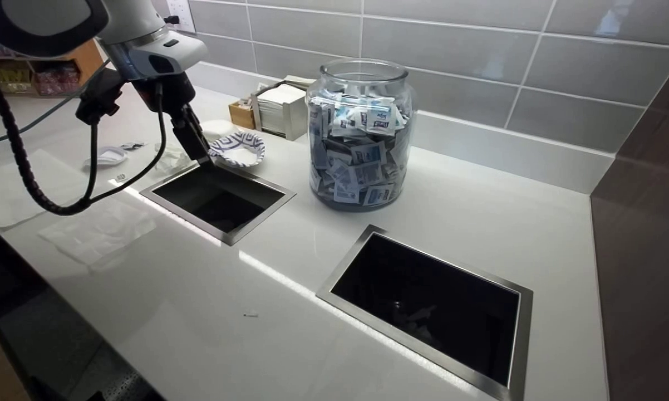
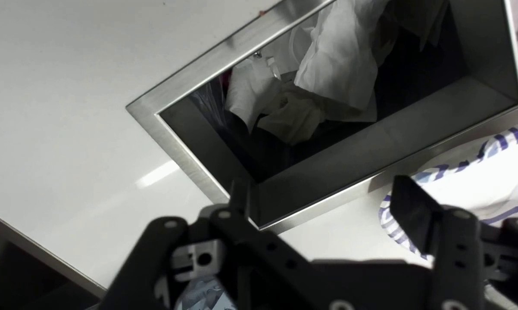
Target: Pick up the small white paper to the right of the serviette on the kitchen counter and put it in the left bin
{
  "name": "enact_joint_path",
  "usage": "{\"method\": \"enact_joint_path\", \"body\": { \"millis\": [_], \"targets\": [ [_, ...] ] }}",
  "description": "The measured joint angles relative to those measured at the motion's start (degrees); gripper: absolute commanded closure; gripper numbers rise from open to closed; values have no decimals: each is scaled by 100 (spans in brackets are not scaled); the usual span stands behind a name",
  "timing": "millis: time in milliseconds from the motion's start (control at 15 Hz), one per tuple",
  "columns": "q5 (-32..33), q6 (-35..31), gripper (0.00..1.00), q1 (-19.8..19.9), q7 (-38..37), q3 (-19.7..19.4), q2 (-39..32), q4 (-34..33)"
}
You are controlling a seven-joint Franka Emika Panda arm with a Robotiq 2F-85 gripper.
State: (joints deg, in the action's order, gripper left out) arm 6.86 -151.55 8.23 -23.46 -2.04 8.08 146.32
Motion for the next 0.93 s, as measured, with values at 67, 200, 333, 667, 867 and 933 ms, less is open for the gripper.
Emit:
{"method": "enact_joint_path", "body": {
  "millis": [67,200,333,667,867,933],
  "targets": [
    [62,22,0,3,-132,8,44,9],
    [238,83,0,55,-555,36,232,75],
    [364,264,0,146,-987,72,504,157],
    [446,654,0,369,-1512,160,1075,271],
    [446,654,0,369,-1512,170,1007,258],
    [446,654,0,369,-1512,170,999,257]
  ]
}}
